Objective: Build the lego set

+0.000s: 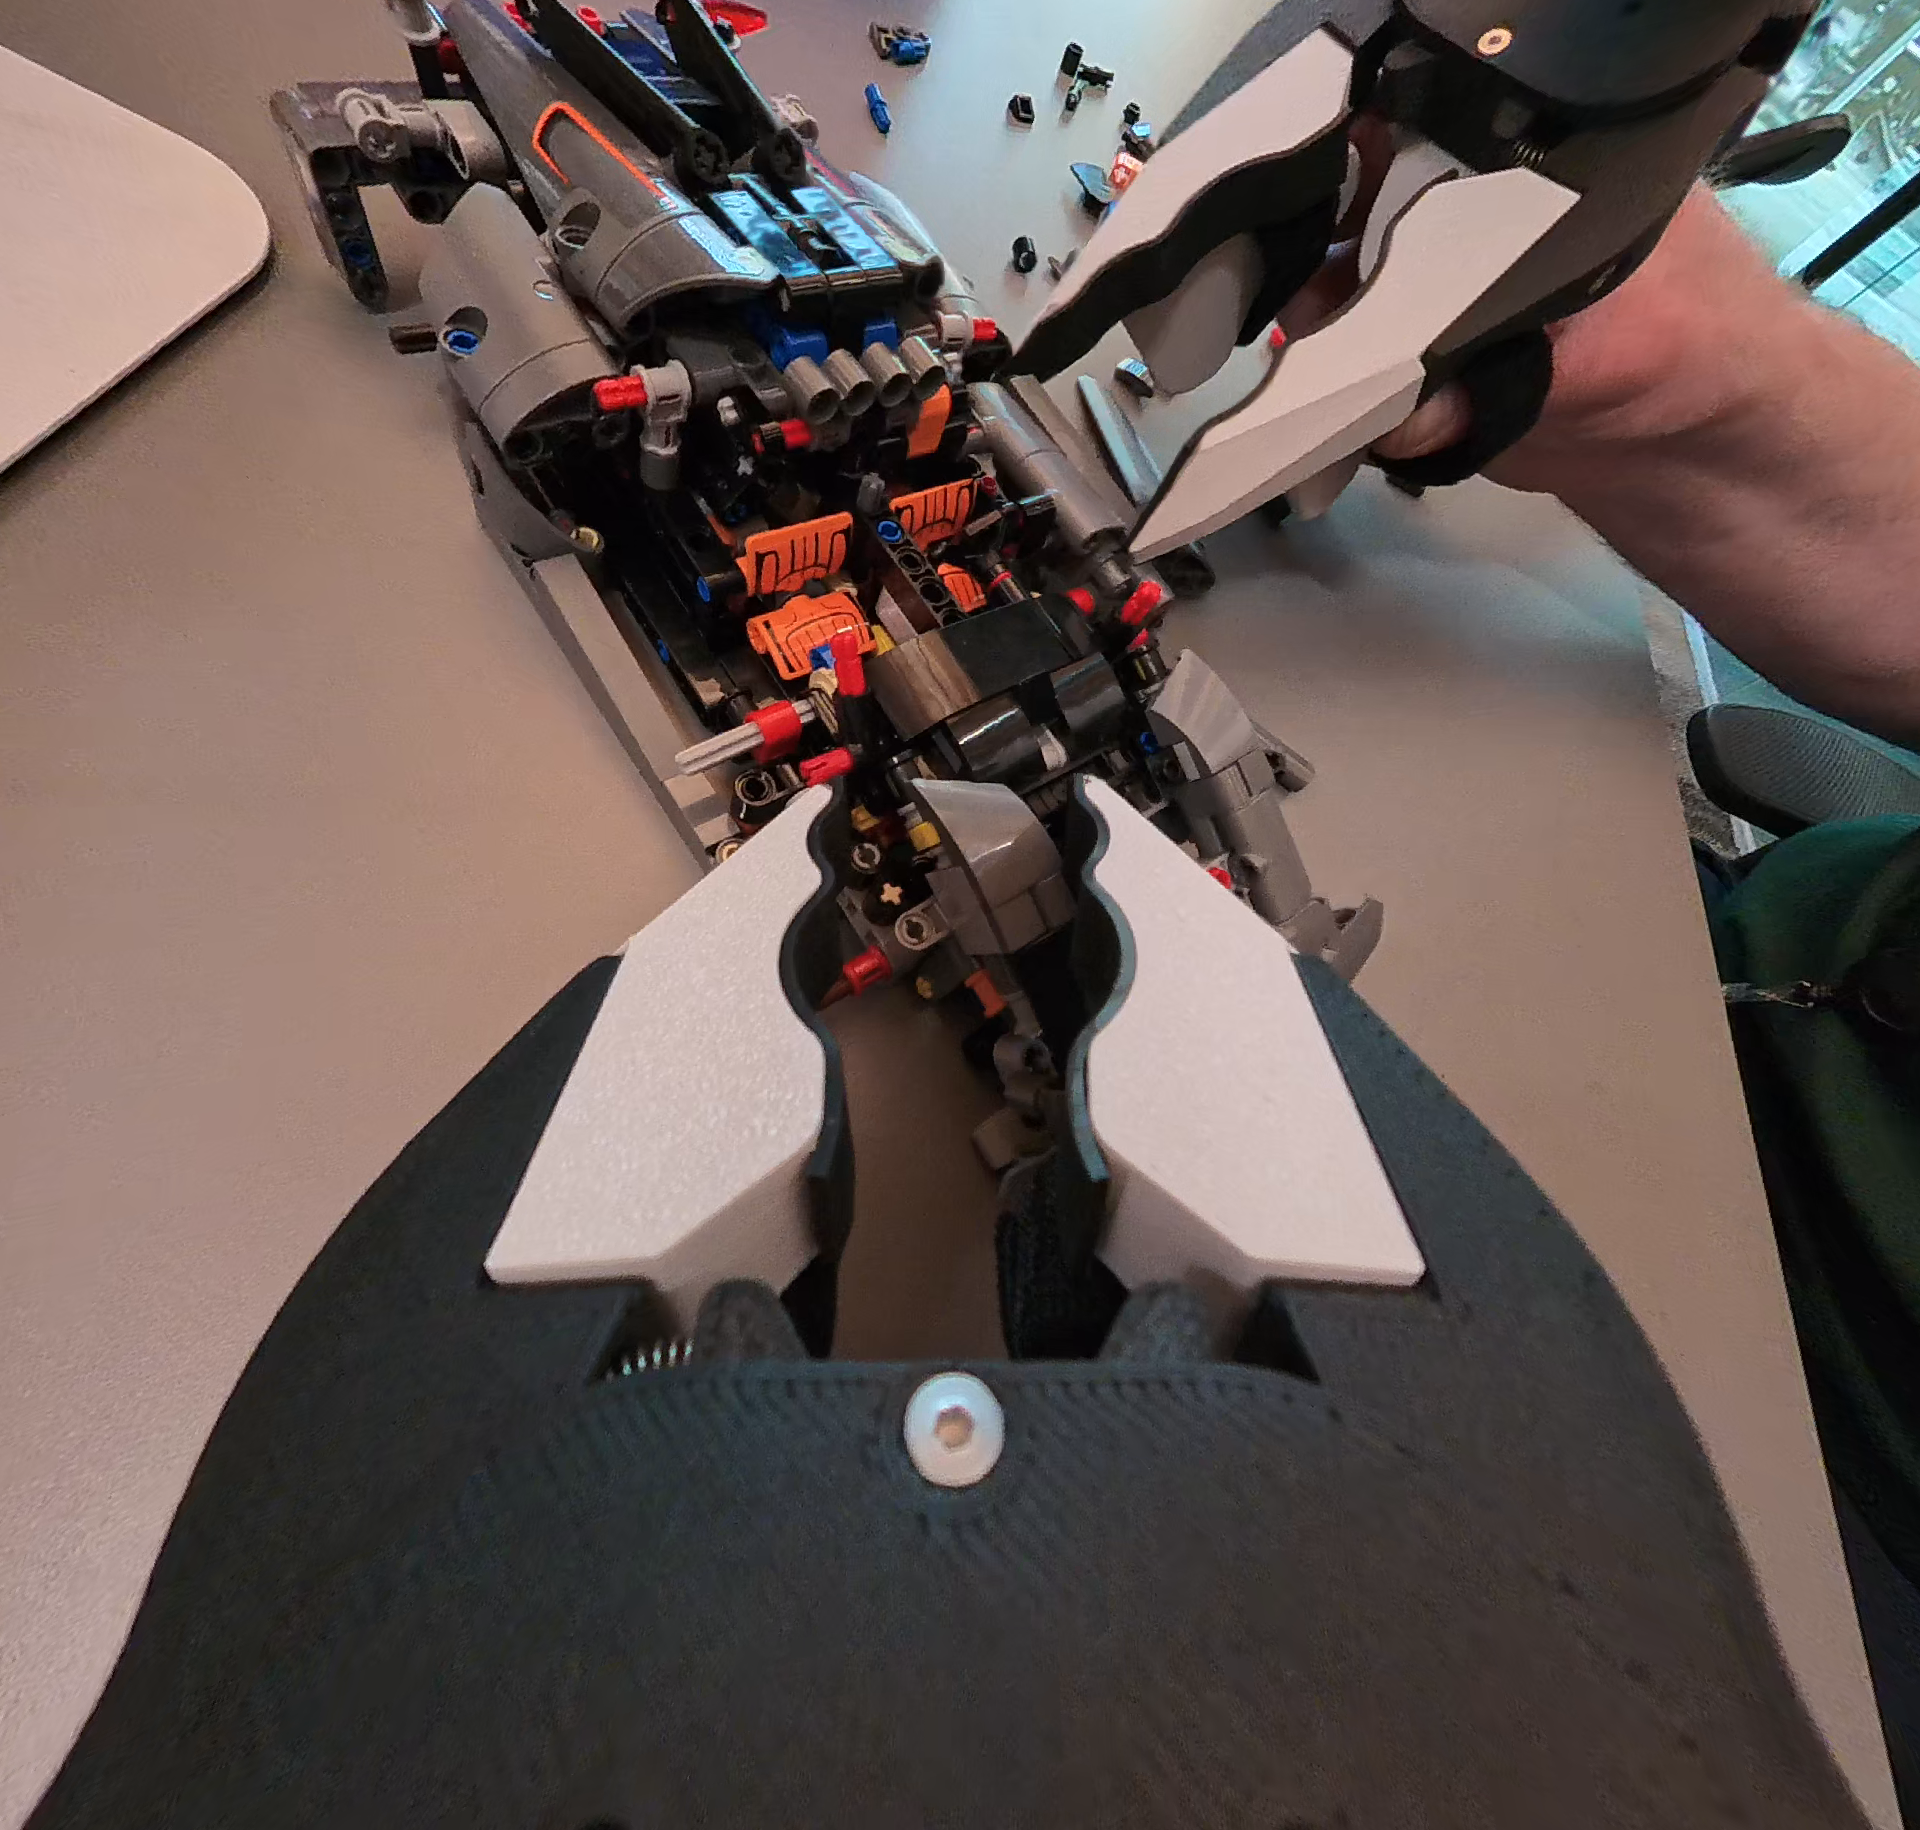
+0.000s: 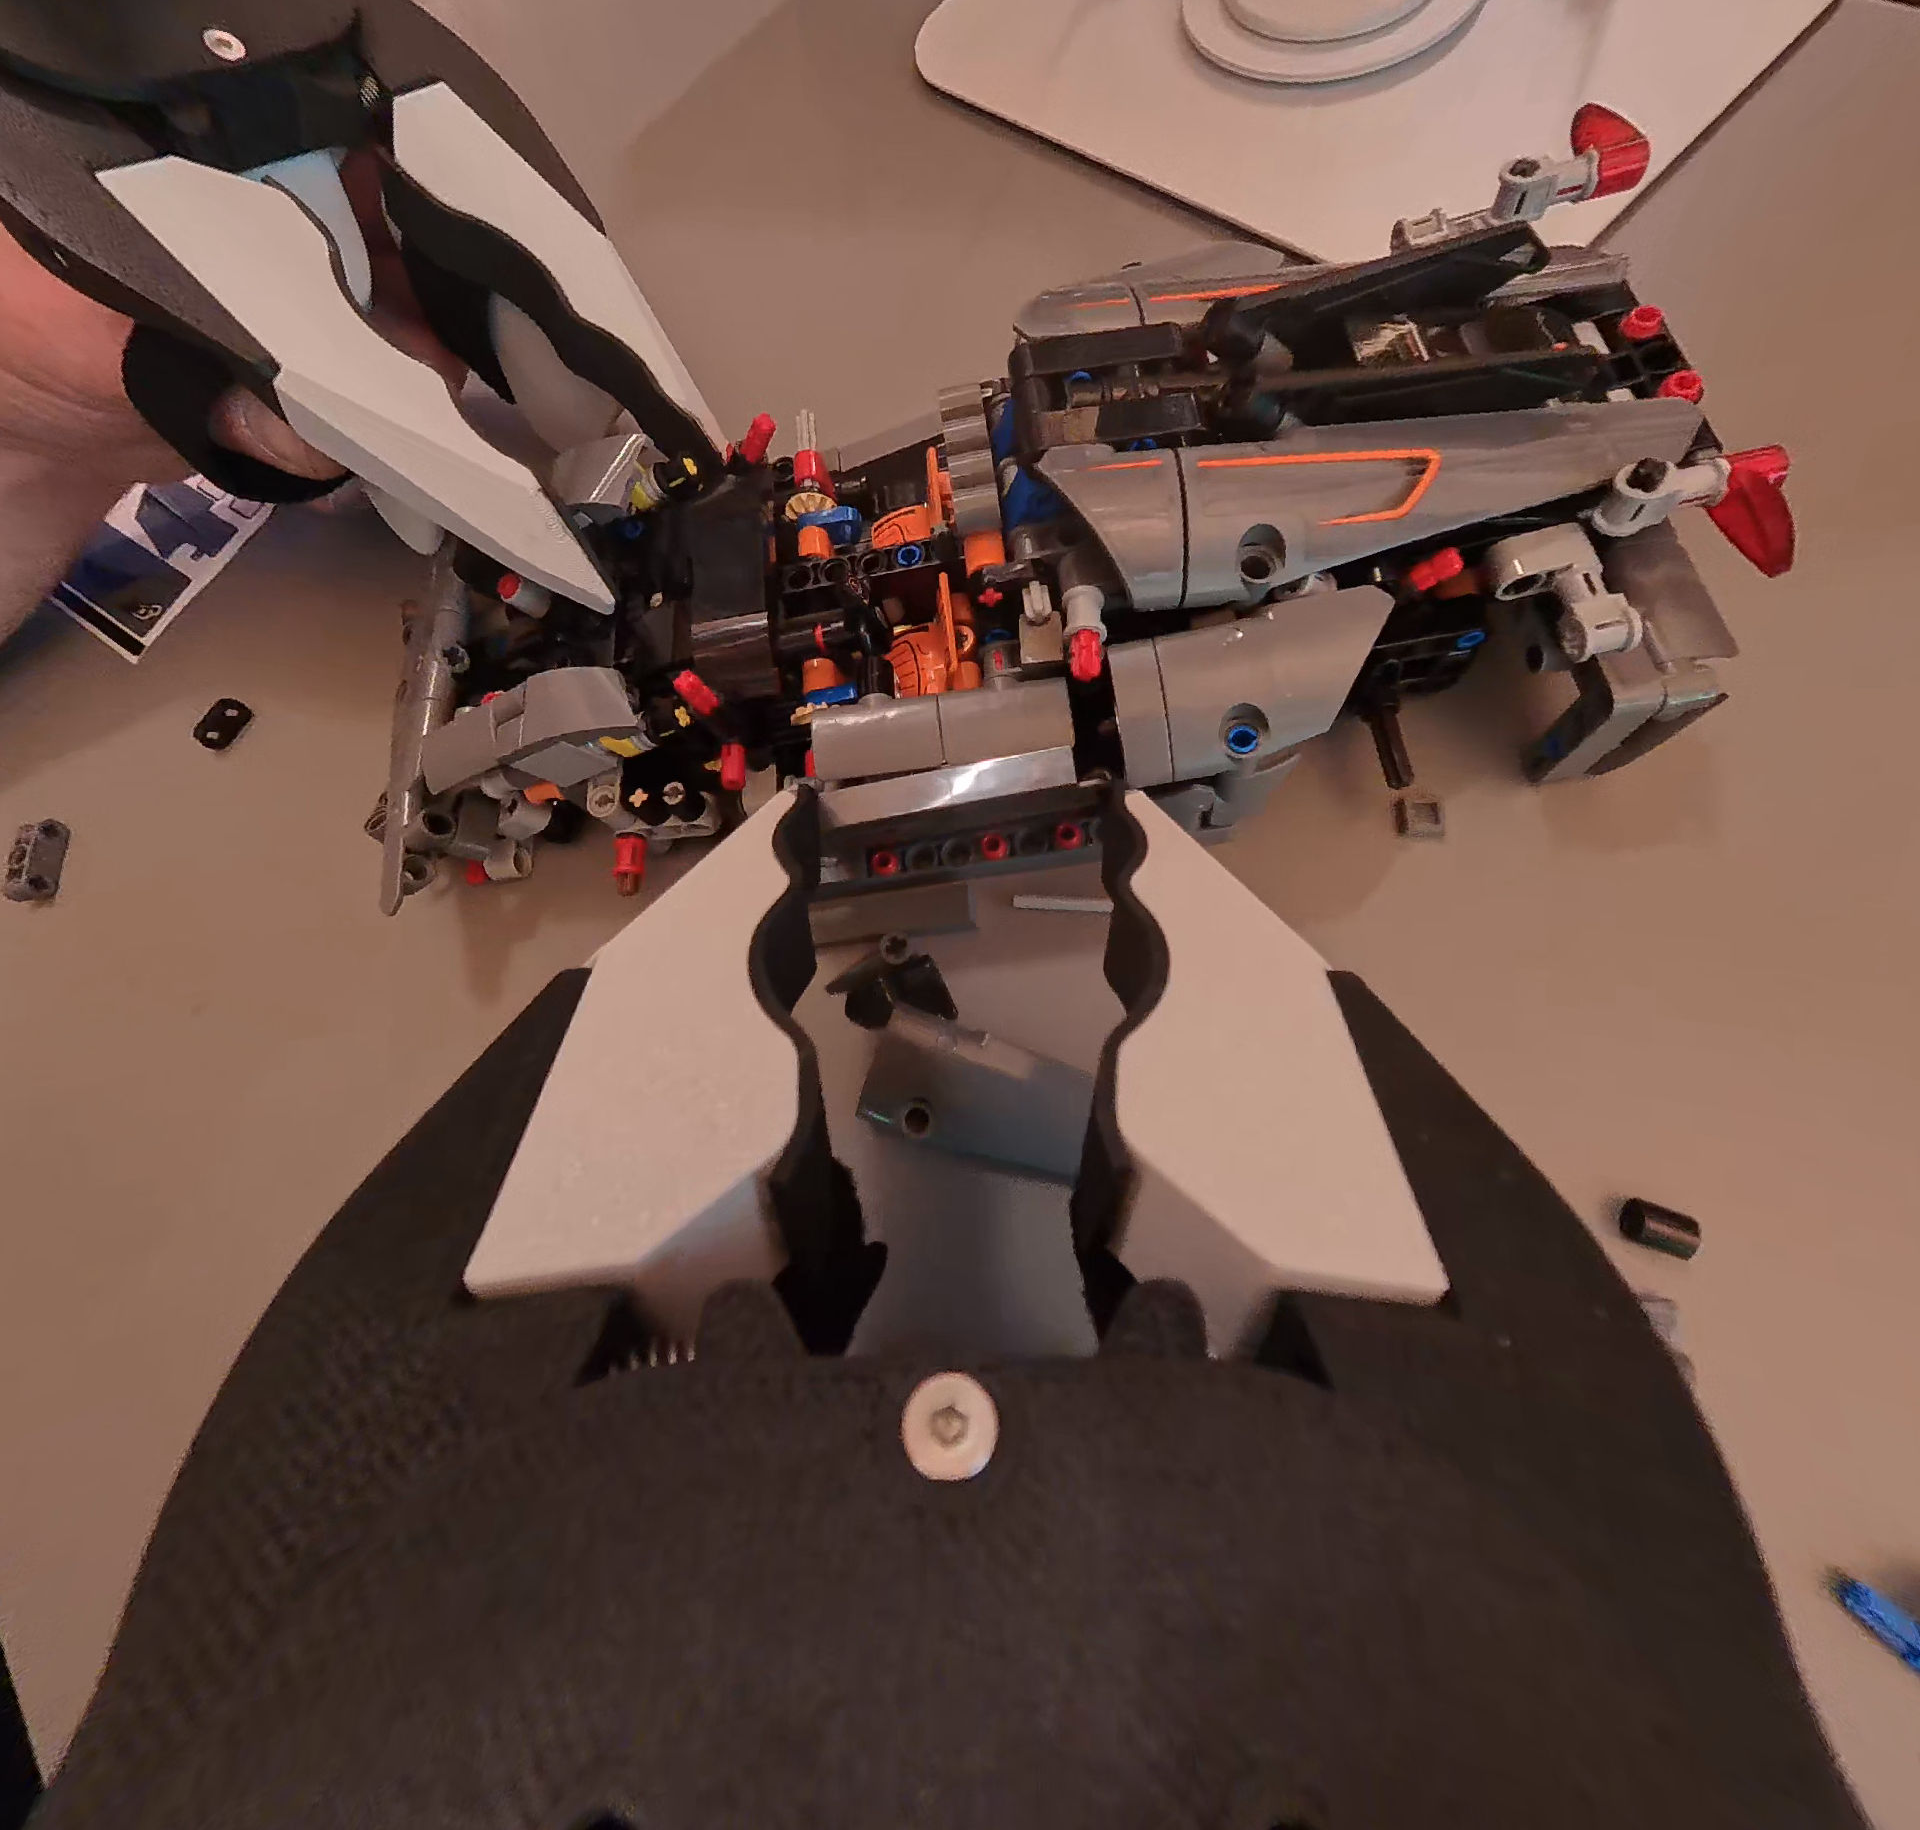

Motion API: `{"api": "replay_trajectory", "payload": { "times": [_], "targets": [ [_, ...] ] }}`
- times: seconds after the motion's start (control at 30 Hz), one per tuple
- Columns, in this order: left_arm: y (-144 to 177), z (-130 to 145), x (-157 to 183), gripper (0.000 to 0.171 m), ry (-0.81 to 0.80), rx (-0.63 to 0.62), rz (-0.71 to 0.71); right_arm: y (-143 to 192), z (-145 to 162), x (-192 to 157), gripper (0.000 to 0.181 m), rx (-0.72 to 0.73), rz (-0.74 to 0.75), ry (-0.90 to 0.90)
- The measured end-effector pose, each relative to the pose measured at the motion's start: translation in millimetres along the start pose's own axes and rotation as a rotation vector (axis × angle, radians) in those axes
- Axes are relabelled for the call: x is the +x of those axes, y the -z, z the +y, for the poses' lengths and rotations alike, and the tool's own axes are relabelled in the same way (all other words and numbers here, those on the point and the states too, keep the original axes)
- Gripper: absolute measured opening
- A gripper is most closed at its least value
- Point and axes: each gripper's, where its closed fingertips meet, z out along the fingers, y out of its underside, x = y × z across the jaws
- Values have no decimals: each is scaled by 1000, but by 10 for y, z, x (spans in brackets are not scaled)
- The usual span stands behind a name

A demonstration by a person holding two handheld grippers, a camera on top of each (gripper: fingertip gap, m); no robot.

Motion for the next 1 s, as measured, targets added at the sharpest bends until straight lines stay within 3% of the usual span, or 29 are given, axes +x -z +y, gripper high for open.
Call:
{"api": "replay_trajectory", "payload": {
  "times": [0.27, 0.4, 0.47, 0.63, 0.73, 0.87, 1.0],
  "targets": [
    [78, -38, -66, 39, 32, -2, -34, 0, 13, -68, 52, 46, -30, -15],
    [92, -75, -184, 61, 15, -46, -194, -65, 4, -110, 43, 71, -41, 13],
    [104, -59, -172, 61, 37, -87, -199, -70, -11, -104, 44, 76, -35, 19],
    [290, -185, -206, 61, 85, -8, -194, -52, -10, -154, 55, 78, -65, -1],
    [387, -430, -145, 61, 58, 68, -200, -63, 18, -150, 53, 57, -77, -27],
    [134, -628, -59, 59, -30, 34, -208, -87, 8, -154, 50, 62, -101, -58],
    [-194, -576, -119, 58, -60, -81, -228, -91, -5, -145, 48, 68, -98, -37]
  ]
}}
